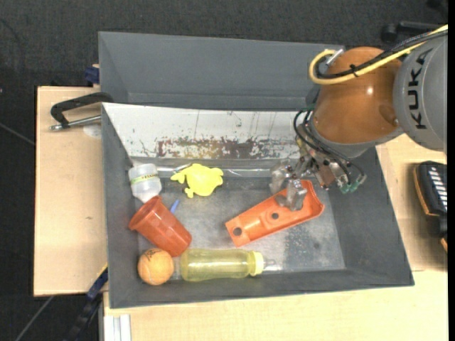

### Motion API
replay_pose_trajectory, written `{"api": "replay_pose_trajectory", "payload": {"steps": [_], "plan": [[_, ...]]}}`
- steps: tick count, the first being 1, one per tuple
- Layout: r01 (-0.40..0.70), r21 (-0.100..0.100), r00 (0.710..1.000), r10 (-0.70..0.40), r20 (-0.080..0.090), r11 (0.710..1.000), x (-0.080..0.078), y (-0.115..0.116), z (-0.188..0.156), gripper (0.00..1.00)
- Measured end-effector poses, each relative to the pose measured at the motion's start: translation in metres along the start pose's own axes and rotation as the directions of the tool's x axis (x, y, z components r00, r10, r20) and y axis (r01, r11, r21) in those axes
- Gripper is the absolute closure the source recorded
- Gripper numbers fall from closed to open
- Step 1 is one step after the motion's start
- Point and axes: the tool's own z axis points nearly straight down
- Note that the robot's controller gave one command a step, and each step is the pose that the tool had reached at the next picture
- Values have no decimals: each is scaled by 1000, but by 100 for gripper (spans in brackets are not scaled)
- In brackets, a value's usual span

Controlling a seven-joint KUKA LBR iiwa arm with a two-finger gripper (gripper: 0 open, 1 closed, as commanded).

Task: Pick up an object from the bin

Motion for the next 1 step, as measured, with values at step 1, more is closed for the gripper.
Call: {"api": "replay_pose_trajectory", "payload": {"steps": [1], "plan": [[-39,-1,999,39,-3,999,1,-1,-57,100]]}}
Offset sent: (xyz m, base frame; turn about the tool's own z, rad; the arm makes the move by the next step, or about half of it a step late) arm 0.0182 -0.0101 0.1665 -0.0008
